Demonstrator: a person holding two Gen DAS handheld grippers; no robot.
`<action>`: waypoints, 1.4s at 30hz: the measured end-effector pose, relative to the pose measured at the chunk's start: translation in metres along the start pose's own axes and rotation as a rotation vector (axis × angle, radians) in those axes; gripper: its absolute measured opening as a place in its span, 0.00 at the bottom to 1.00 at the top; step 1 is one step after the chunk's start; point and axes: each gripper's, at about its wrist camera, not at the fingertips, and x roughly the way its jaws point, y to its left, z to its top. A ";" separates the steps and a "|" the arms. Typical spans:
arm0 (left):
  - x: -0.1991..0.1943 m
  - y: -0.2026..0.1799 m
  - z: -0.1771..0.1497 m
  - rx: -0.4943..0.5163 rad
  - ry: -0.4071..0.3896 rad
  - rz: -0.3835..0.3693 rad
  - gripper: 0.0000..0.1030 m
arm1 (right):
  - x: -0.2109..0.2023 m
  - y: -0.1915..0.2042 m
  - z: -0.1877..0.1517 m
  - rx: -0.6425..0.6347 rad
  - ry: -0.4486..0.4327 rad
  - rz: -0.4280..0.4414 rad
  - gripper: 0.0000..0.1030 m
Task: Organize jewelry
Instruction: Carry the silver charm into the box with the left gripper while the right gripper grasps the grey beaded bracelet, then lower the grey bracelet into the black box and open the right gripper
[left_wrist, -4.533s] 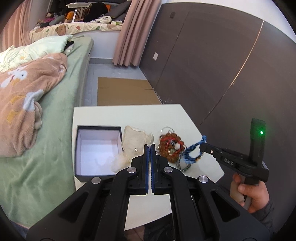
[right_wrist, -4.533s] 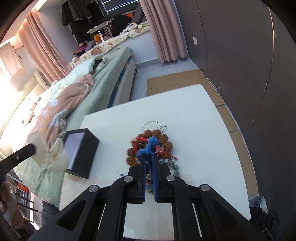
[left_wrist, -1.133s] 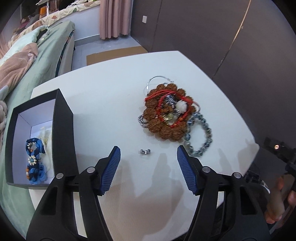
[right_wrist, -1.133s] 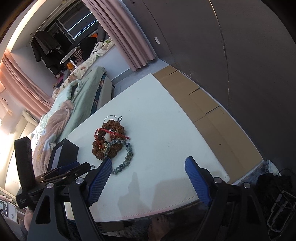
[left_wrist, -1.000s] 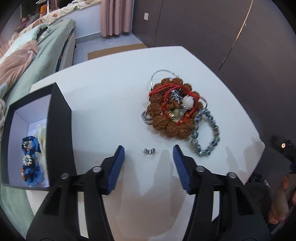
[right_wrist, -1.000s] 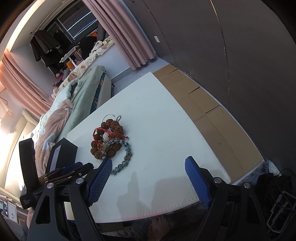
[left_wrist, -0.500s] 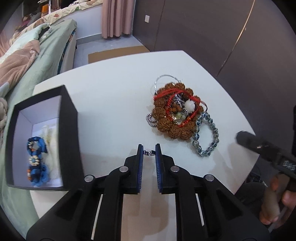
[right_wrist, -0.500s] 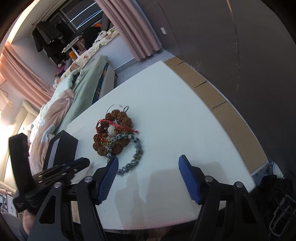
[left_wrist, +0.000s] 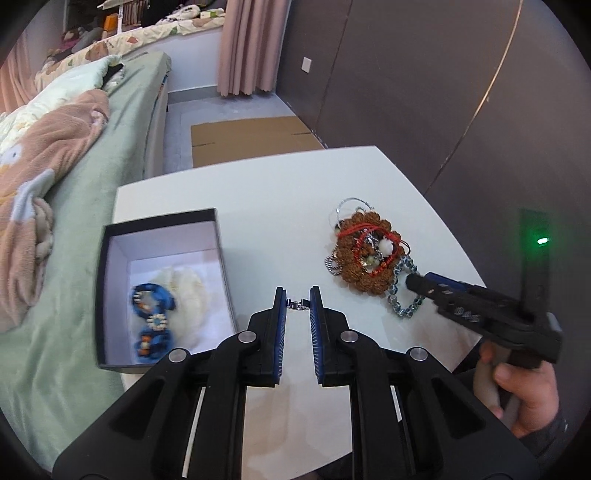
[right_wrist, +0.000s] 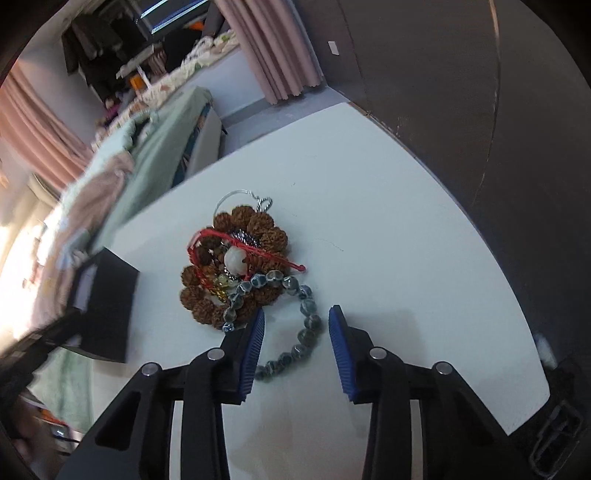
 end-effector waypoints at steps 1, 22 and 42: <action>-0.006 0.004 0.001 -0.005 -0.008 0.002 0.13 | 0.003 0.005 0.000 -0.020 0.001 -0.034 0.33; -0.068 0.055 -0.001 -0.095 -0.117 -0.015 0.13 | -0.060 0.054 0.003 -0.110 -0.093 -0.109 0.10; -0.070 0.075 0.031 -0.139 -0.166 -0.015 0.75 | -0.114 0.106 0.011 -0.169 -0.177 -0.038 0.10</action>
